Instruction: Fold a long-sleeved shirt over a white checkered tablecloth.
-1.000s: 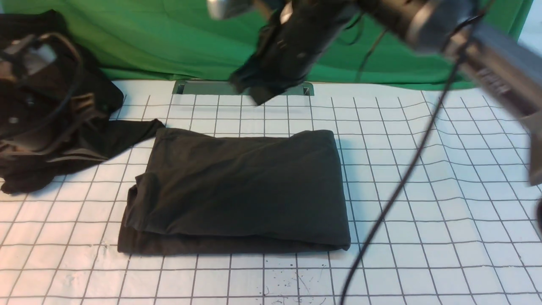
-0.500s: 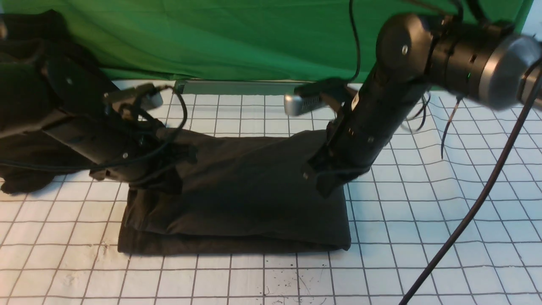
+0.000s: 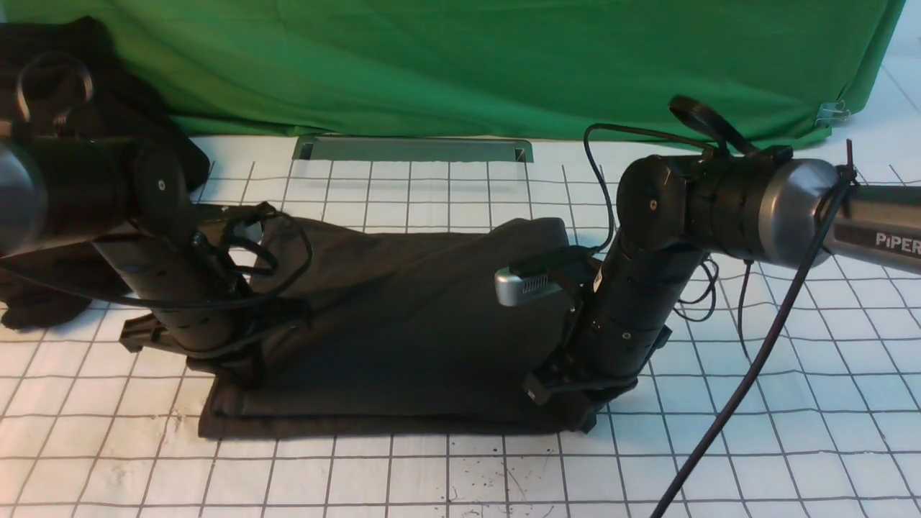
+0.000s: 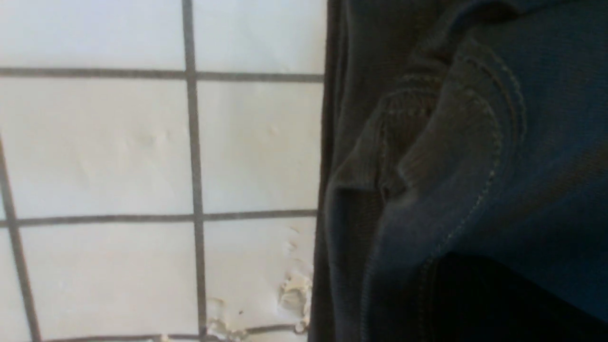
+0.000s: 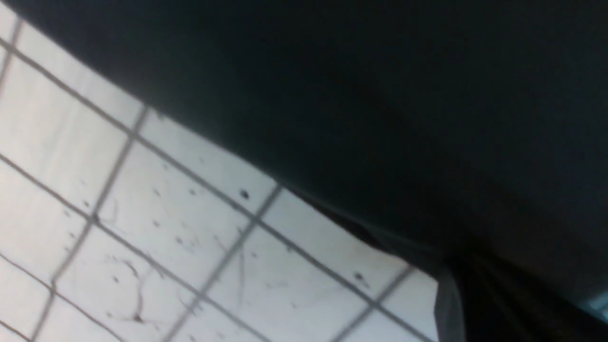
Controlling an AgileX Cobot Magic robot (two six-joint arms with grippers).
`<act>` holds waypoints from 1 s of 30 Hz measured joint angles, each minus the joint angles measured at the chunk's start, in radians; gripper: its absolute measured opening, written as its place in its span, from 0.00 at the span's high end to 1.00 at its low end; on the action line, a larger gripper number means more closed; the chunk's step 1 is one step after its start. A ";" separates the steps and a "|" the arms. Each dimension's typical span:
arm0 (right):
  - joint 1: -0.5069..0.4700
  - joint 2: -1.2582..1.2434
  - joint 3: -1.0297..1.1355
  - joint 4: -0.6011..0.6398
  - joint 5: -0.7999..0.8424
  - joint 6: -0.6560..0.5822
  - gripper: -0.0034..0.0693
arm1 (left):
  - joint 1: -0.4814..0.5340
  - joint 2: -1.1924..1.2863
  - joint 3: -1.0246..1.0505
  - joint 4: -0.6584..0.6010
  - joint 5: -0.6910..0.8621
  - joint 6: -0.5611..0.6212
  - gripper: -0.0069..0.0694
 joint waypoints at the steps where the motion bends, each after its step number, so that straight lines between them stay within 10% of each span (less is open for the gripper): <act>1: -0.001 -0.022 0.004 -0.021 0.011 0.005 0.95 | 0.000 -0.018 0.001 0.006 0.018 0.000 0.91; 14: -0.085 -0.705 0.041 -0.105 -0.140 0.011 0.95 | 0.000 -0.609 0.001 0.057 0.094 0.008 0.91; 30: -0.087 -1.855 0.816 -0.145 -0.986 -0.068 0.95 | 0.000 -1.443 0.257 0.002 0.090 0.006 0.91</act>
